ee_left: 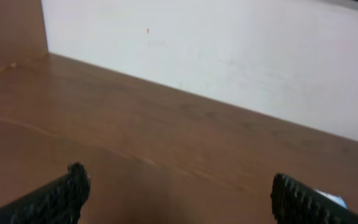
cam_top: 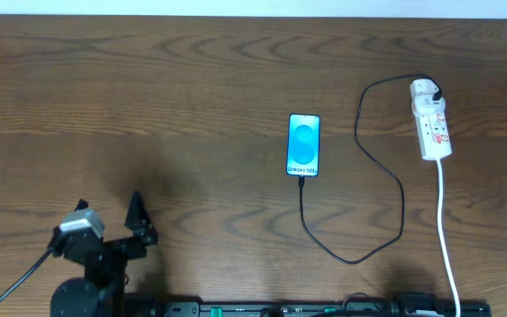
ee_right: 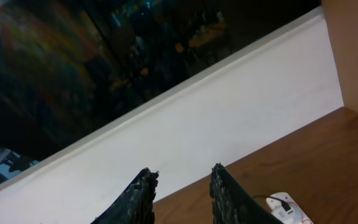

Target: Plug charger to phone and switch on socket

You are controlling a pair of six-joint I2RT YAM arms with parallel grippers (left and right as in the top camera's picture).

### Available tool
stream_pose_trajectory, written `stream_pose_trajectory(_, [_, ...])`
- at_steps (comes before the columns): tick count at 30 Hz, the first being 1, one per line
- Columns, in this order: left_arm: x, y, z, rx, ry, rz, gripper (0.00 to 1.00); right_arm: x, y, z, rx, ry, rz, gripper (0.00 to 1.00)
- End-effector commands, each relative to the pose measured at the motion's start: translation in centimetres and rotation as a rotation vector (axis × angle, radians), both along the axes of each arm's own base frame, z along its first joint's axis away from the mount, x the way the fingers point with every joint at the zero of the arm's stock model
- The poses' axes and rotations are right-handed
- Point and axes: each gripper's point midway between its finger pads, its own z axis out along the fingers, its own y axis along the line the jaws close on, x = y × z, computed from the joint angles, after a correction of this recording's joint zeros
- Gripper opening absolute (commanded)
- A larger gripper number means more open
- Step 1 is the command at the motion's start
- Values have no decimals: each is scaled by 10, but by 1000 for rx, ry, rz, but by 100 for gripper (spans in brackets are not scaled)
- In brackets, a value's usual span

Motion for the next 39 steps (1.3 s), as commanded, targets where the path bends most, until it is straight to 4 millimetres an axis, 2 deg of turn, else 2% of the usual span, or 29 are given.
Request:
stream_pose_trajectory(1, [13, 3, -15, 3, -10, 12, 95, -3, -1, 2, -17, -6, -8, 28])
stream_pose_trajectory(17, [50, 4, -46, -80, -168, 11, 95, -4, -1, 2, -17, -7, -8, 28])
stream_pose_trajectory(33, [56, 4, -58, -78, -198, 11, 95, -4, -1, 2, -16, -6, -8, 28])
stream_pose_trajectory(39, [56, 4, -75, -81, -128, 14, 95, -4, -1, 2, -17, -7, -8, 28])
